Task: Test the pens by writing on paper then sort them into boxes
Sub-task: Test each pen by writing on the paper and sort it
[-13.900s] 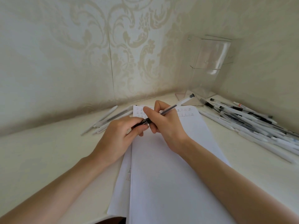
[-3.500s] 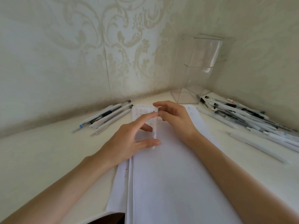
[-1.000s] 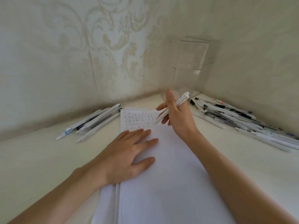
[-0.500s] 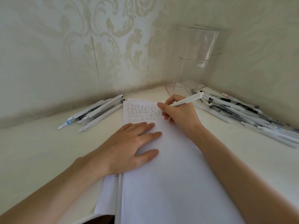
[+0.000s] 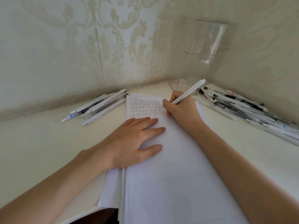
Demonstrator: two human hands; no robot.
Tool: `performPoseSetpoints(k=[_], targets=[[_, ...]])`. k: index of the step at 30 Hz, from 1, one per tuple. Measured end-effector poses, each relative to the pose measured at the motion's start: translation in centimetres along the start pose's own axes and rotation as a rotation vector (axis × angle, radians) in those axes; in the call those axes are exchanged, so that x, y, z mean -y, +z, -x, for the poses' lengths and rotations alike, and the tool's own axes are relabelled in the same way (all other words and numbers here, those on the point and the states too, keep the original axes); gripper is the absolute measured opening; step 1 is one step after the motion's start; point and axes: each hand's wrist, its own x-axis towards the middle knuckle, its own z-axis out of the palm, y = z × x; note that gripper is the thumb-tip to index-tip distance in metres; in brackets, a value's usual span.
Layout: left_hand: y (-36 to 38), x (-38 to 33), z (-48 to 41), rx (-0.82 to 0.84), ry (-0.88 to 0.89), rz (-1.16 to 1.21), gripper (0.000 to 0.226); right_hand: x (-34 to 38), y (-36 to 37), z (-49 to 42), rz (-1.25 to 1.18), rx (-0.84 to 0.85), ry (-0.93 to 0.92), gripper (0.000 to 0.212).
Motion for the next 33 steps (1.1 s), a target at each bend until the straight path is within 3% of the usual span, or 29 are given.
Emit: performPoseSetpoints(k=[33], targets=[[0.08, 0.11, 0.04, -0.012, 0.007, -0.008, 0.074, 0.07, 0.07, 0.13, 0.05, 0.057, -0.005, 0.021]])
